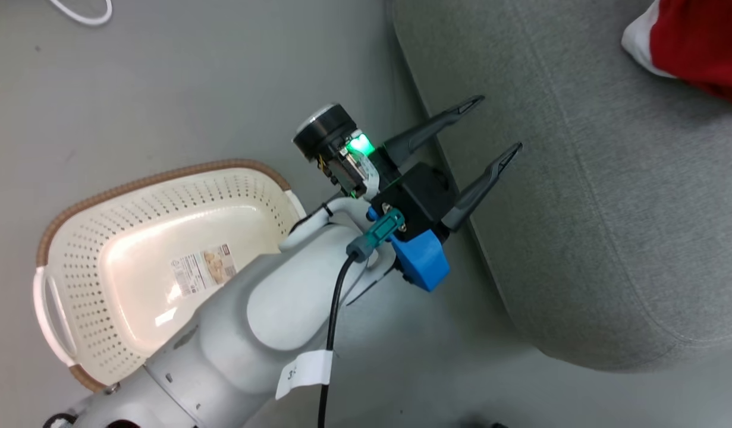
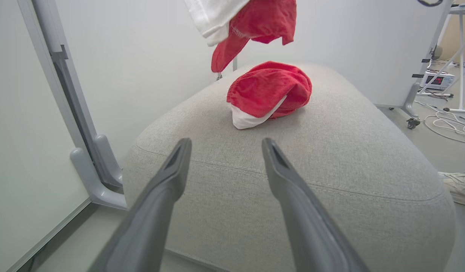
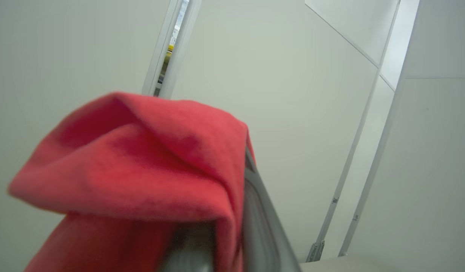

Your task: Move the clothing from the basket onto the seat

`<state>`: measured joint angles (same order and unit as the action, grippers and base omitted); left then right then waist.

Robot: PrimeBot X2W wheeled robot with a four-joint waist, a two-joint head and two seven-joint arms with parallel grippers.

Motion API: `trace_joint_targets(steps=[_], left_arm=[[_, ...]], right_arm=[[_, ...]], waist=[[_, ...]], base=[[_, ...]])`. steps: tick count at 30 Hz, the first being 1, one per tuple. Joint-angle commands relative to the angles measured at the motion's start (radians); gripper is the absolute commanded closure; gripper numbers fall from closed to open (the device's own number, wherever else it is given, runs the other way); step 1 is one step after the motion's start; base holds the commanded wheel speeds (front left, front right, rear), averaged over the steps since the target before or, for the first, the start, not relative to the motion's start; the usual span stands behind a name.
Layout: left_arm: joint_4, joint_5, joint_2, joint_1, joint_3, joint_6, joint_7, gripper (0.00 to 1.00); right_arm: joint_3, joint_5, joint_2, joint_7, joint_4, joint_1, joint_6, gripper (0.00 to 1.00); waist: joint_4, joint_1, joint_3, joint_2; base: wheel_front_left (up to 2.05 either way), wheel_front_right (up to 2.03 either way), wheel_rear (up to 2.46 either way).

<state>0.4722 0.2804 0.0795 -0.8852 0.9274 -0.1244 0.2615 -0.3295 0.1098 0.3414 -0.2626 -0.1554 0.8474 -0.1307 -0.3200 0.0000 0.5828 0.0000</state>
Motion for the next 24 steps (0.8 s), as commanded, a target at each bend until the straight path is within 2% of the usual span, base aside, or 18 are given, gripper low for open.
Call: trace_joint_targets(steps=[1, 7, 11, 24], left_arm=[[-0.002, -0.009, 0.010, -0.031, -0.001, -0.006, -0.003, 0.00], [-0.012, -0.026, 0.022, -0.085, -0.001, -0.001, -0.015, 0.00], [-0.019, -0.034, 0.028, -0.110, 0.002, 0.004, -0.021, 0.00], [-0.016, -0.028, 0.036, -0.125, 0.019, 0.006, -0.022, 0.00]], right_arm=[[-0.038, 0.008, 0.035, -0.003, -0.020, 0.045, 0.000, 1.00], [-0.127, 0.021, 0.134, -0.003, -0.113, 0.122, 0.000, 1.00], [-0.158, 0.018, 0.151, -0.003, -0.187, 0.119, 0.000, 1.00], [-0.158, 0.013, 0.053, -0.003, -0.364, 0.010, 0.000, 1.00]], waist=[[0.011, 0.0000, 0.064, 0.0000], [0.020, 0.0000, 0.157, 0.0000], [0.018, 0.0000, 0.202, 0.0000], [0.017, 0.0000, 0.236, 0.0000]], base=[[0.00, 0.00, 0.00], [0.00, 0.00, 0.00], [0.00, 0.00, 0.00], [0.00, 0.00, 0.00]])
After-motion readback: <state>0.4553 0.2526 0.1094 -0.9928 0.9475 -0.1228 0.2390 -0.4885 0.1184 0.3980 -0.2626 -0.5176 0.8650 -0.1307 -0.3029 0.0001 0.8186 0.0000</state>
